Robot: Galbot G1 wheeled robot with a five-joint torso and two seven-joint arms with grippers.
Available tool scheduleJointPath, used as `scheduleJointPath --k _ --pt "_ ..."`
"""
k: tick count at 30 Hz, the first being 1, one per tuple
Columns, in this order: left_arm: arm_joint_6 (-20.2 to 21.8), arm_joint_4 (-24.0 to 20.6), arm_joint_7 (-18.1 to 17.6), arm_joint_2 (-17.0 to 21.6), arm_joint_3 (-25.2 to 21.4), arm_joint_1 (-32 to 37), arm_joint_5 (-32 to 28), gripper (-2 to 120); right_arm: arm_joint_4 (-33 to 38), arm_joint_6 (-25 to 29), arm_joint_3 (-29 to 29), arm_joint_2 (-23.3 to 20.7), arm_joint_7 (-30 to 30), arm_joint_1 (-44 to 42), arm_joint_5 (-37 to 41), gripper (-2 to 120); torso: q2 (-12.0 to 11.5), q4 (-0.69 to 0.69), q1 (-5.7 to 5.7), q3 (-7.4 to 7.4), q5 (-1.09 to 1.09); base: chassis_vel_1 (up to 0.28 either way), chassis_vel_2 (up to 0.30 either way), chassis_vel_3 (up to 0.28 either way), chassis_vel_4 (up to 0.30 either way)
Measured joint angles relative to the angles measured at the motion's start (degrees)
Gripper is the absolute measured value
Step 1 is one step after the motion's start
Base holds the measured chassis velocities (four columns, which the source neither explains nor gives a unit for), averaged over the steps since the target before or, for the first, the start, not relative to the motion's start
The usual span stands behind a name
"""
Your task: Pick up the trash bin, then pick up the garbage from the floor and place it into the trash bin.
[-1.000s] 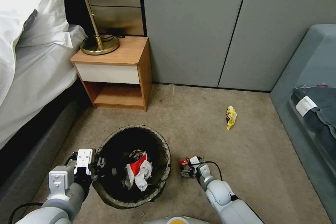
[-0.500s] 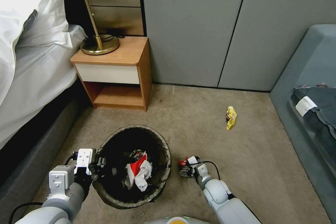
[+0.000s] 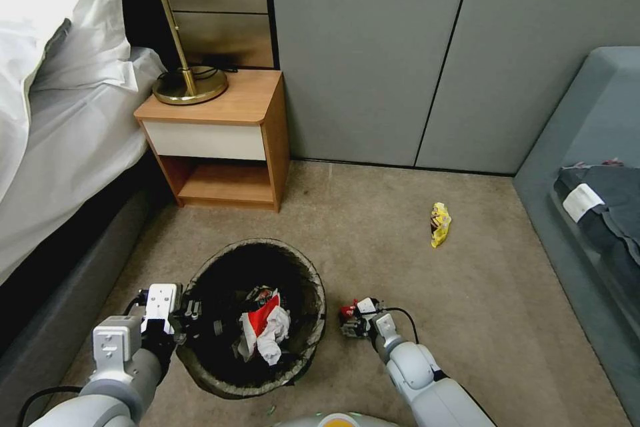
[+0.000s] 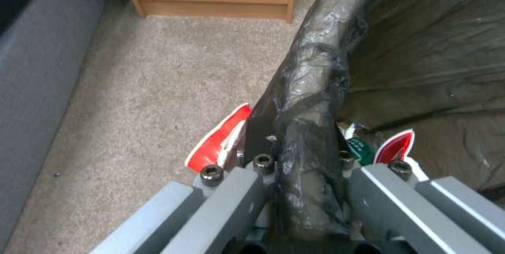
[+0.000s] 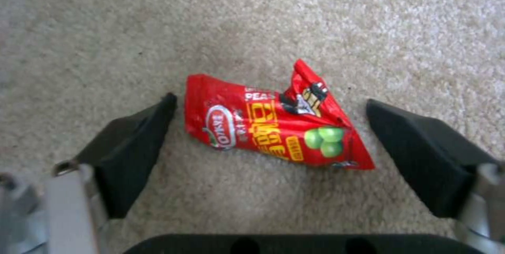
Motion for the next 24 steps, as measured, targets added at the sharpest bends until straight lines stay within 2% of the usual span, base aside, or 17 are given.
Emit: scheduleJointPath --k 2,6,13,15,17,19,22,24 --pt "0.00 0.00 0.00 -0.06 0.03 0.03 0.08 1 0.20 0.50 0.05 -0.02 0.09 -0.31 0.01 76 0.00 0.01 0.00 0.00 0.01 0.000 0.000 0.000 0.000" --pt "0.00 0.00 0.00 -0.09 0.06 0.04 0.16 1 0.41 0.55 0.16 -0.06 0.30 -0.51 0.00 67 0.00 0.02 0.00 0.00 0.02 0.000 0.000 0.000 0.000" --pt "0.00 0.00 -0.01 -0.07 0.05 0.12 0.28 1 1.19 0.14 0.49 -0.49 0.30 -0.99 0.02 37 0.00 0.00 0.00 0.01 -0.02 0.000 0.000 0.000 0.000" --pt "0.00 0.00 -0.01 -0.07 0.05 0.13 0.28 1 1.23 0.10 0.48 -0.49 0.27 -1.00 0.02 35 0.00 0.00 0.00 0.01 -0.01 0.000 0.000 0.000 0.000" --pt "0.00 0.00 -0.01 -0.08 0.05 0.12 0.29 1 1.31 -0.04 0.53 -0.53 0.23 -1.00 0.02 22 0.00 0.00 0.00 0.01 -0.03 0.000 0.000 0.000 0.000" --pt "0.00 0.00 -0.01 -0.09 0.06 0.12 0.29 1 1.33 -0.07 0.54 -0.53 0.22 -1.00 0.02 19 0.00 0.00 0.00 0.01 0.00 0.000 0.000 0.000 0.000" --pt "0.00 0.00 -0.01 -0.16 0.07 0.09 0.38 1 1.37 -0.18 0.59 -0.62 0.24 -1.01 0.02 3 0.00 -0.02 0.00 0.01 -0.03 0.000 0.000 0.000 0.000" --pt "0.00 0.00 -0.01 -0.18 0.08 0.09 0.40 1 1.38 -0.19 0.59 -0.63 0.24 -1.01 0.02 0 0.00 -0.02 0.00 0.01 -0.03 0.000 0.000 0.000 0.000"
